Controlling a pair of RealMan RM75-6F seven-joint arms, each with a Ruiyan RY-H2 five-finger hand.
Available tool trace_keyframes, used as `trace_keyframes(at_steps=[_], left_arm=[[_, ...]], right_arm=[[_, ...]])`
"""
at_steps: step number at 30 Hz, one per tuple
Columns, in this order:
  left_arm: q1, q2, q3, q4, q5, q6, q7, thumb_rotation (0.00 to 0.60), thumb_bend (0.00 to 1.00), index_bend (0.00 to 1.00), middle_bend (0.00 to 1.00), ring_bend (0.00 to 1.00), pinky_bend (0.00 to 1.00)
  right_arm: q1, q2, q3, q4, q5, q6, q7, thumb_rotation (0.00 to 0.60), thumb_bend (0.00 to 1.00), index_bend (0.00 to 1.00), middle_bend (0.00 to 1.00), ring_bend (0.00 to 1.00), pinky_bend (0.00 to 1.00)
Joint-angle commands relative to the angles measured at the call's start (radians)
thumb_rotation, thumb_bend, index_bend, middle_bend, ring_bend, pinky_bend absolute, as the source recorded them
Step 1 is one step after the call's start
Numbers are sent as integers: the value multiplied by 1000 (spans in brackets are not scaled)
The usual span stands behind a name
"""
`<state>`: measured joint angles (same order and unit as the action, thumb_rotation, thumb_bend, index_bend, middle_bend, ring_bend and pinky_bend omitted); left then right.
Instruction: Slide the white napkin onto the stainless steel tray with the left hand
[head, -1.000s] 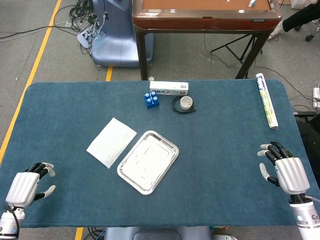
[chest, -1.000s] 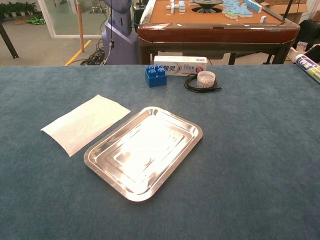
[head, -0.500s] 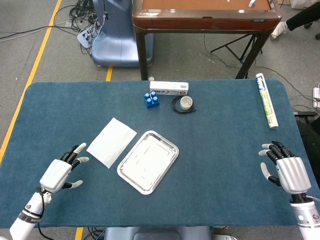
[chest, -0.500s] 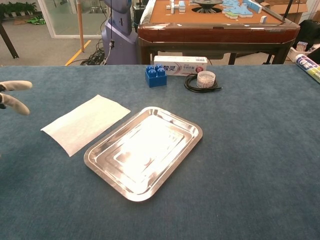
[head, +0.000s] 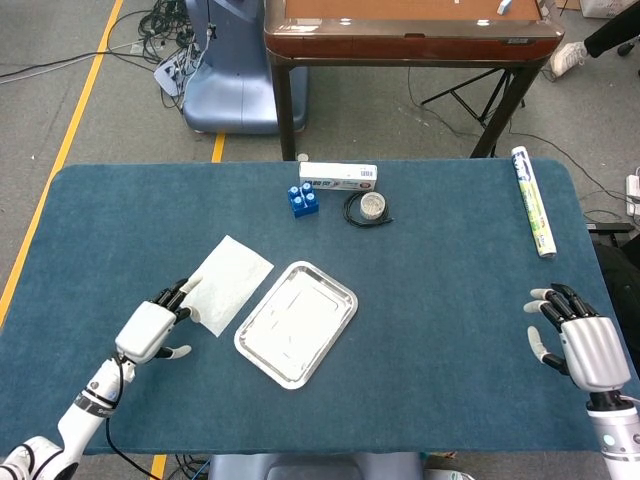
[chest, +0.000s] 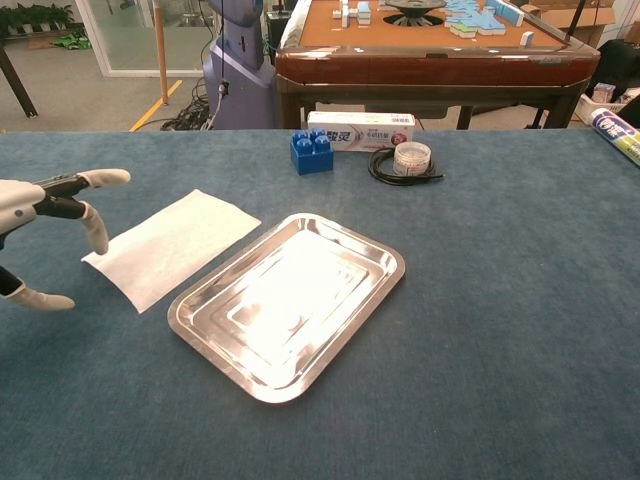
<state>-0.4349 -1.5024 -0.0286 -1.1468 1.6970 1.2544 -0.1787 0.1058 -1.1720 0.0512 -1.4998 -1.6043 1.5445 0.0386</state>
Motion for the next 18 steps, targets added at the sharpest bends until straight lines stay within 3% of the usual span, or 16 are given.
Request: trace_keyframes(at_steps=[1, 12, 18], left_arm=[[-14, -11, -7, 16, -30, -32, 19, 600, 82, 464, 0, 0, 174], [-29, -48, -11, 99, -90, -62, 43, 600, 118, 485, 0, 0, 174], [-36, -53, -7, 117, -116, -90, 46, 600, 255, 506, 0, 0, 174]], right_arm=[[1, 0, 0, -1, -1, -2, -1, 600, 452, 405, 306, 180, 409], [6, 4, -1, -7, 4, -16, -5, 600, 452, 405, 306, 180, 409], [6, 4, 0, -8, 6, -17, -6, 600, 452, 405, 306, 180, 409]])
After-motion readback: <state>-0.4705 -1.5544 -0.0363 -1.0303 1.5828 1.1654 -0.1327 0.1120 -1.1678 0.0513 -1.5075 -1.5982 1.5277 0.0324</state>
